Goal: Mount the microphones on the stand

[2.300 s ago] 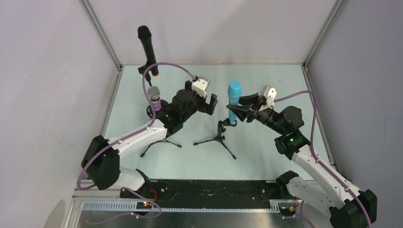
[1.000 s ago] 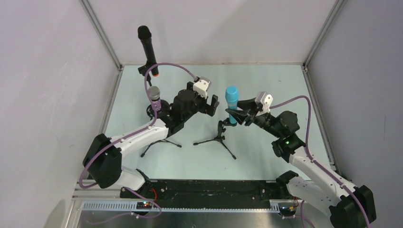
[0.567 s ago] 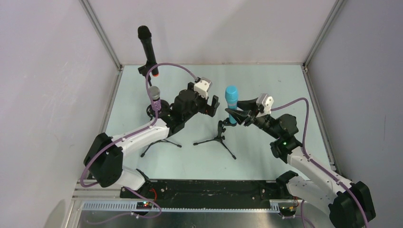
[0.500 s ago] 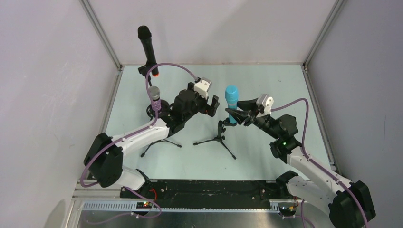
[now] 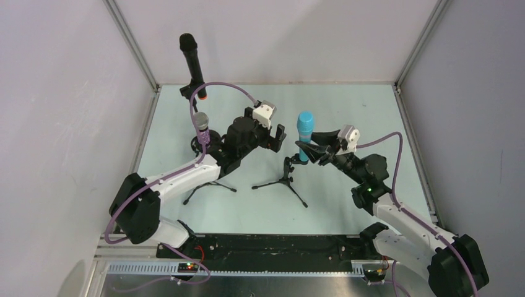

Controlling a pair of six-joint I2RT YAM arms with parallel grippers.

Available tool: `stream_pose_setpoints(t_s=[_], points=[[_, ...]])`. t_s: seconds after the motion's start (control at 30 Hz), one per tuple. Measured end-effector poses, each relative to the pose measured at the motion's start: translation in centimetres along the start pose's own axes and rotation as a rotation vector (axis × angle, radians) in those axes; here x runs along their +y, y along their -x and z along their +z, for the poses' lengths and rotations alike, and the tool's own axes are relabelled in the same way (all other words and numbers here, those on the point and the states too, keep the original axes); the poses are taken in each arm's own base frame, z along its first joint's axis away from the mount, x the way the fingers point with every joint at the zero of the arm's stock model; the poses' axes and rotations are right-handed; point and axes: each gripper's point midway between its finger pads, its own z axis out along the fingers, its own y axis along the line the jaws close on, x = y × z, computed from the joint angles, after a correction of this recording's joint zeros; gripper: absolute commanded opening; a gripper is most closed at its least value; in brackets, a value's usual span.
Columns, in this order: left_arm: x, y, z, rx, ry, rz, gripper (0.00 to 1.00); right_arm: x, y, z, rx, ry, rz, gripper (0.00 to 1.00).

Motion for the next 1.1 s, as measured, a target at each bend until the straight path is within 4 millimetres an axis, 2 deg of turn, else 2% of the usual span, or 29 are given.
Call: stream_pose_setpoints(t_s=[0.77, 1.1], points=[[-0.01, -0.11, 0.06, 0.003, -0.001, 0.001, 1.0, -0.81, -0.46, -0.83, -0.079, -0.051, 0.053, 0.0], [-0.05, -0.16, 0.08, 0.004, -0.002, 0.0, 1.0, -0.06, -0.51, -1.08, -0.091, 0.063, -0.013, 0.0]])
